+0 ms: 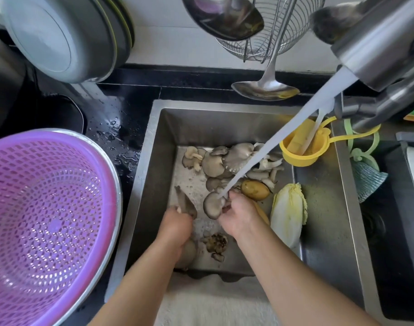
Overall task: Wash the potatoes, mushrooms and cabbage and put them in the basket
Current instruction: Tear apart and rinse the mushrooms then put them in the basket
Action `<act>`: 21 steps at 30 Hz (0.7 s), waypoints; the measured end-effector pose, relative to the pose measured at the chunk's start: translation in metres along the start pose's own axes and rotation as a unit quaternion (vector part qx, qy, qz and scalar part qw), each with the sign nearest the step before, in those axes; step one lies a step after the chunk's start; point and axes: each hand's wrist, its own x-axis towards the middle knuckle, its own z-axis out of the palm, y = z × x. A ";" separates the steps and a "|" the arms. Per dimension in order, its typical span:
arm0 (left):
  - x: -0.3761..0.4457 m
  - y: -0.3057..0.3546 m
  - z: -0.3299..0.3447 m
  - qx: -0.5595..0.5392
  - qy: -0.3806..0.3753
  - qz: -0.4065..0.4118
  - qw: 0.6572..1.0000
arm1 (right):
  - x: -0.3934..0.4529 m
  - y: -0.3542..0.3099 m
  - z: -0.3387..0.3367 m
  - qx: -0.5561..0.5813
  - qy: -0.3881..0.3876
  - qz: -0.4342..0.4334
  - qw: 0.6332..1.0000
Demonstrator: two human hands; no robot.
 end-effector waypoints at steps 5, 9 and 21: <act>0.031 0.009 0.023 0.320 0.049 0.131 0.937 | -0.007 -0.008 -0.012 -0.004 -0.010 -0.012 1.000; 0.041 -0.018 0.026 0.497 -0.032 0.096 0.862 | -0.010 -0.008 -0.016 -0.018 -0.033 -0.030 0.999; -0.031 0.032 0.021 -0.355 -0.205 -0.143 0.901 | -0.039 0.028 0.013 -0.122 -0.017 -0.176 0.977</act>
